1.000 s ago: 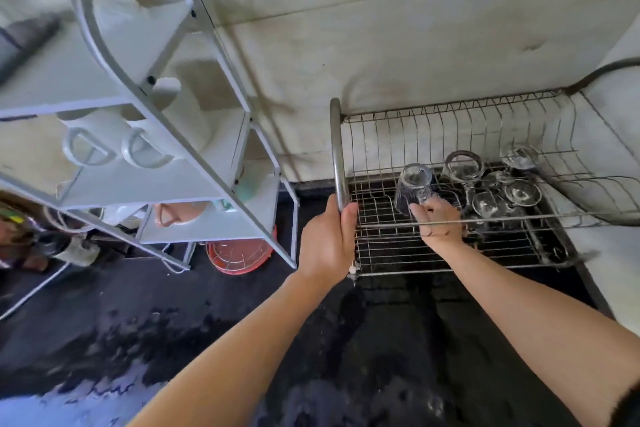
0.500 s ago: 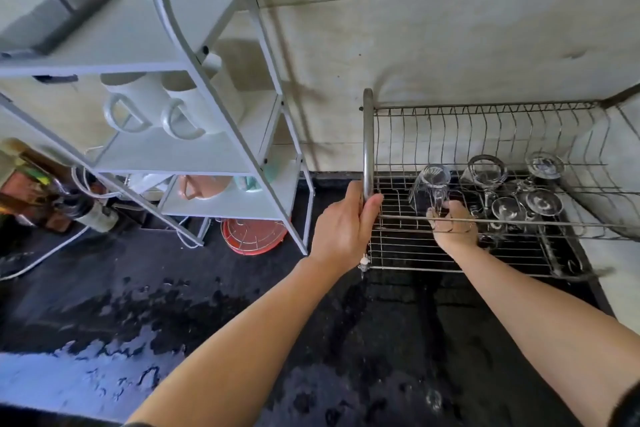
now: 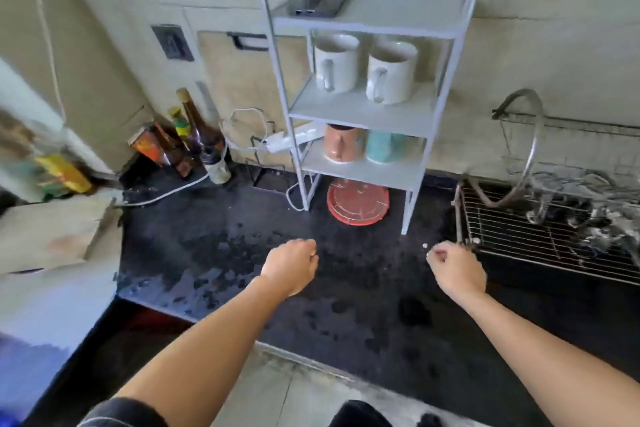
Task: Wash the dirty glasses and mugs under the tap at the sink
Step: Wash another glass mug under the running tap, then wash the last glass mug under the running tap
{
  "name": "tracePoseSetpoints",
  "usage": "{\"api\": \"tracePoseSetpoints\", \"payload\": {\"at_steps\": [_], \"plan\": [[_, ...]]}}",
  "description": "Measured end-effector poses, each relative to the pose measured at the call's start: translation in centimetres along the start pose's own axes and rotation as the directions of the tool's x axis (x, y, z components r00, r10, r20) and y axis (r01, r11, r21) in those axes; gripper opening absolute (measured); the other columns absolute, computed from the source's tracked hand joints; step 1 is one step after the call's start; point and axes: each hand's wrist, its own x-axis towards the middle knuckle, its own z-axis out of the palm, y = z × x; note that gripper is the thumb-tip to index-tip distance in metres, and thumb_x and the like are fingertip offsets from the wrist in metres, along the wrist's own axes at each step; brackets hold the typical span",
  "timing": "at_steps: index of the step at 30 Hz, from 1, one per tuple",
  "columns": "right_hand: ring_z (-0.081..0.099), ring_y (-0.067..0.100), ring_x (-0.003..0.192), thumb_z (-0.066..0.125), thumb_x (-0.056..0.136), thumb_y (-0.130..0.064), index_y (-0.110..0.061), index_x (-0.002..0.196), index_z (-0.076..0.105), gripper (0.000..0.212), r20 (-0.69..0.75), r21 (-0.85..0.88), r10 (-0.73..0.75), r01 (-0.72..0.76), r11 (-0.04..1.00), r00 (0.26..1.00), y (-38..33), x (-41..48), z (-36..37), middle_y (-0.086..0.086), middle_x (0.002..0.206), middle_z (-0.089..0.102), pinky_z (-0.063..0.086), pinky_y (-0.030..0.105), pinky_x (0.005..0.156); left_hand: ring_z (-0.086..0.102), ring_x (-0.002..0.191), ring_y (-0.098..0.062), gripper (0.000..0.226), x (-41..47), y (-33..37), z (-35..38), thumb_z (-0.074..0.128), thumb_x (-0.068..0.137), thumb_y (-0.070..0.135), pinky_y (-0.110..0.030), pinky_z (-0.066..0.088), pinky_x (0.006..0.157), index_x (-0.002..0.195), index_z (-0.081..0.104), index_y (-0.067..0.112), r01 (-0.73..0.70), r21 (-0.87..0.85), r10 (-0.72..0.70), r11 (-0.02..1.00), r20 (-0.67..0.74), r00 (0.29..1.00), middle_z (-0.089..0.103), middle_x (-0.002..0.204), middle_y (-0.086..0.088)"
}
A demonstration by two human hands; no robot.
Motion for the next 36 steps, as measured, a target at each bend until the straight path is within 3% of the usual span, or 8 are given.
{"api": "tracePoseSetpoints", "payload": {"at_steps": [6, 13, 15, 21, 26, 29, 32, 36], "plan": [[0.065, 0.025, 0.095, 0.059, 0.087, -0.038, -0.032, 0.097, 0.066, 0.013, 0.167, 0.031, -0.33, 0.329, 0.944, 0.929, -18.2, -6.7, 9.3, -0.011, 0.096, 0.071, 0.043, 0.03, 0.071, 0.06, 0.099, -0.034, 0.024, -8.2, -14.9, -4.4, 0.041, 0.095, 0.028, -0.038, 0.045, 0.076, 0.104, 0.058, 0.013, 0.213, 0.005, -0.211, 0.977, -0.108, 0.972, 0.062, 0.109, -0.008], [0.063, 0.024, 0.093, 0.058, 0.087, -0.037, -0.03, 0.101, 0.066, 0.017, 0.314, 0.121, -0.642, 0.641, 0.758, 0.699, -36.0, -13.9, 17.6, -0.015, 0.088, 0.065, 0.041, 0.029, 0.068, 0.059, 0.097, -0.033, 0.021, -17.6, -29.5, -8.1, 0.043, 0.096, 0.027, -0.039, 0.048, 0.081, 0.103, 0.058, 0.013, 0.495, -0.166, -0.521, 0.853, -0.191, 0.832, 0.062, 0.108, -0.012], [0.063, 0.024, 0.094, 0.058, 0.088, -0.039, -0.03, 0.103, 0.065, 0.019, 0.363, 0.126, -0.692, 0.704, 0.699, 0.623, -40.2, -15.6, 20.0, -0.012, 0.094, 0.068, 0.043, 0.029, 0.069, 0.06, 0.096, -0.03, 0.023, -20.3, -32.9, -8.4, 0.043, 0.097, 0.029, -0.034, 0.045, 0.073, 0.106, 0.059, 0.016, 0.567, -0.169, -0.592, 0.806, -0.218, 0.776, 0.062, 0.109, -0.009], [0.064, 0.019, 0.091, 0.057, 0.091, -0.041, -0.027, 0.11, 0.063, 0.024, 0.499, 0.176, -0.758, 0.807, 0.564, 0.42, -52.0, -20.0, 28.3, -0.007, 0.104, 0.069, 0.052, 0.03, 0.074, 0.059, 0.092, -0.034, 0.022, -26.1, -42.0, -8.4, 0.041, 0.095, 0.026, -0.034, 0.039, 0.066, 0.094, 0.057, 0.011, 0.732, -0.199, -0.758, 0.652, -0.213, 0.617, 0.062, 0.1, -0.009], [0.062, 0.02, 0.09, 0.058, 0.087, -0.041, -0.024, 0.111, 0.061, 0.03, 0.596, 0.244, -0.758, 0.84, 0.485, 0.265, -62.6, -23.0, 36.0, -0.006, 0.095, 0.065, 0.05, 0.032, 0.077, 0.058, 0.094, -0.035, 0.021, -27.5, -49.9, -8.6, 0.04, 0.095, 0.023, -0.039, 0.043, 0.072, 0.092, 0.055, 0.01, 0.823, -0.249, -0.86, 0.51, -0.165, 0.483, 0.061, 0.099, -0.011], [0.062, 0.021, 0.09, 0.061, 0.083, -0.04, -0.024, 0.115, 0.063, 0.036, 0.63, 0.242, -0.748, 0.862, 0.445, 0.209, -68.7, -24.5, 40.3, -0.005, 0.099, 0.067, 0.048, 0.028, 0.072, 0.059, 0.092, -0.033, 0.02, -27.9, -54.1, -8.6, 0.041, 0.094, 0.022, -0.038, 0.046, 0.072, 0.093, 0.057, 0.01, 0.852, -0.278, -0.896, 0.443, -0.113, 0.429, 0.062, 0.098, -0.01], [0.063, 0.024, 0.1, 0.064, 0.082, -0.041, -0.025, 0.121, 0.06, 0.043, 0.643, 0.239, -0.749, 0.887, 0.395, 0.16, -74.5, -26.0, 44.2, -0.001, 0.113, 0.068, 0.048, 0.03, 0.078, 0.058, 0.089, -0.029, 0.021, -28.5, -57.3, -8.2, 0.042, 0.095, 0.025, -0.039, 0.049, 0.073, 0.094, 0.057, 0.011, 0.872, -0.328, -0.931, 0.363, -0.08, 0.357, 0.062, 0.098, -0.007], [0.062, 0.028, 0.099, 0.065, 0.083, -0.046, -0.025, 0.13, 0.049, 0.054, 0.636, 0.239, -0.751, 0.881, 0.408, 0.176, -81.0, -28.1, 48.5, 0.002, 0.117, 0.066, 0.05, 0.033, 0.079, 0.058, 0.09, -0.027, 0.022, -29.7, -59.9, -7.4, 0.041, 0.095, 0.027, -0.038, 0.049, 0.073, 0.098, 0.058, 0.013, 0.888, -0.379, -0.961, 0.261, -0.012, 0.278, 0.061, 0.099, -0.005]]}}
